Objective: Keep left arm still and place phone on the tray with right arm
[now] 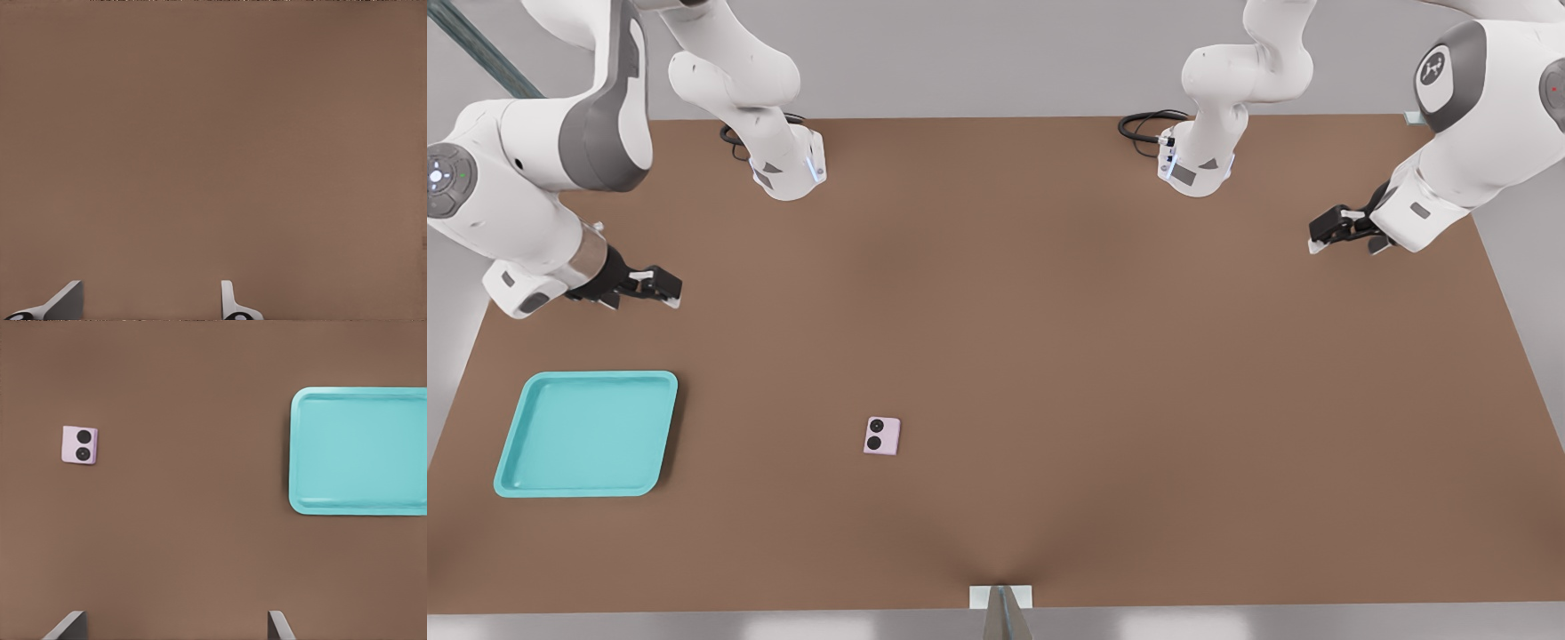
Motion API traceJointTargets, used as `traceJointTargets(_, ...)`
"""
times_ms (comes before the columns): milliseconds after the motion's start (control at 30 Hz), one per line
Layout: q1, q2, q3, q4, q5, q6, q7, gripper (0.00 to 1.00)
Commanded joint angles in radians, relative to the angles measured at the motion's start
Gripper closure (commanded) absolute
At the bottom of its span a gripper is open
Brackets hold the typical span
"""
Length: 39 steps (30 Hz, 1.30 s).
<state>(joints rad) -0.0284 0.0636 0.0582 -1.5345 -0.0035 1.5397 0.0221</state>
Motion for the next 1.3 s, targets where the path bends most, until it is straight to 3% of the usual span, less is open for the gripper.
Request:
traceJointTargets(0, -0.001, -0.001, 0.002, -0.004, 0.000, 0.063, 0.021, 0.00)
traceJointTargets(67, 0.016, 0.065, 0.006, 0.014, 0.000, 0.111, 0.025, 0.00)
traceJointTargets(267, 0.196, 0.473, 0.005, 0.027, -0.042, 0.612, 0.255, 0.00)
traceJointTargets(300, 0.231, 0.519, 0.005, 0.043, -0.049, 0.637, 0.332, 0.00)
traceJointTargets(333, 0.242, 0.651, 0.003, 0.183, -0.050, 0.637, 0.375, 0.00)
traceJointTargets(367, 0.246, 0.679, 0.005, 0.198, -0.050, 0.642, 0.380, 0.00)
traceJointTargets(800, 0.343, 0.846, 0.003, 0.203, -0.046, 0.810, 0.561, 0.00)
traceJointTargets(967, 0.352, 0.854, 0.029, 0.203, -0.047, 0.823, 0.585, 0.00)
traceJointTargets(1267, 0.351, 0.855, 0.014, 0.172, -0.049, 0.815, 0.644, 0.00)
